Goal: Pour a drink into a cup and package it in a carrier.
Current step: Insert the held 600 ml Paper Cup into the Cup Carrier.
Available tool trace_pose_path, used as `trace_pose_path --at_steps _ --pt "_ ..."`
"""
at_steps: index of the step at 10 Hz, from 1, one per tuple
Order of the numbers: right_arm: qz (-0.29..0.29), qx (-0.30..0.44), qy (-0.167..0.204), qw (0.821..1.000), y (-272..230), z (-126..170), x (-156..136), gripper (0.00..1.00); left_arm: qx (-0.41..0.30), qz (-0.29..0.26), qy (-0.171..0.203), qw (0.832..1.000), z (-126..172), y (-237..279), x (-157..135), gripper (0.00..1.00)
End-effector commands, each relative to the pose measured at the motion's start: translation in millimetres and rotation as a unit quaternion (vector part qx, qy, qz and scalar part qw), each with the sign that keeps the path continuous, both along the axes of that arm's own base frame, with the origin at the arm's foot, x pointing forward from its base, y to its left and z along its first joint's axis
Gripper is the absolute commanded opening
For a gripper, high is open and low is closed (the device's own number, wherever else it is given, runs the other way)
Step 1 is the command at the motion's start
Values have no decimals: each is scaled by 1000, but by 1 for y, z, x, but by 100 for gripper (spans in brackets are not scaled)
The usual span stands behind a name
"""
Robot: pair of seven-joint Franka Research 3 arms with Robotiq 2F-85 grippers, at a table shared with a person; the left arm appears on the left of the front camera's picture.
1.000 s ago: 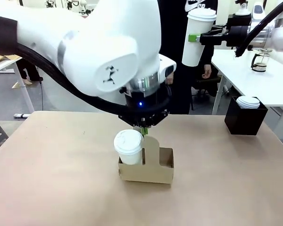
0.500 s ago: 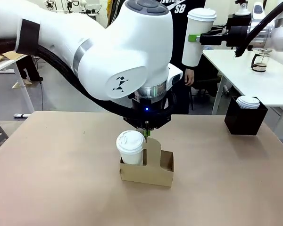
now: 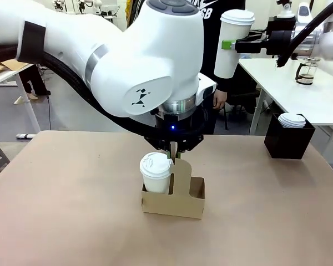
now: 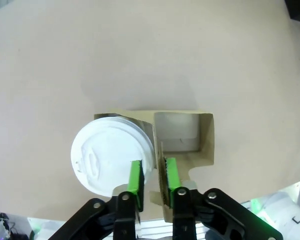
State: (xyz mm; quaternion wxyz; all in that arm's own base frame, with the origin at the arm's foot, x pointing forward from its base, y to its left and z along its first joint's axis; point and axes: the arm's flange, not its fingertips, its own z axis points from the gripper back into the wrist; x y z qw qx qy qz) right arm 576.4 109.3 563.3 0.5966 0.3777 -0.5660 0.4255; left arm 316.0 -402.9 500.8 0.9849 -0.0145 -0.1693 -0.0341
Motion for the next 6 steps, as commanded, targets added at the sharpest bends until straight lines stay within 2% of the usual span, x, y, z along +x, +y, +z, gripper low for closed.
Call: trace_pose_path --at_steps 1,3,4,5,6 --pt "0 0 0 1000 0 0 0 81 -11 -28 0 1000 23 20 1 100" --pt "48 4 -3 999 -8 -25 -5 81 -22 -78 13 997 49 36 -2 100" --pt "75 9 -9 997 -8 -40 -13 81 -34 -118 18 992 63 53 -4 96" --pt "104 13 -17 994 -4 -53 -23 81 -29 -146 3 989 73 75 -6 100" --pt "138 7 -30 990 6 -68 -33 81 -12 -218 -1 976 78 101 -6 100"
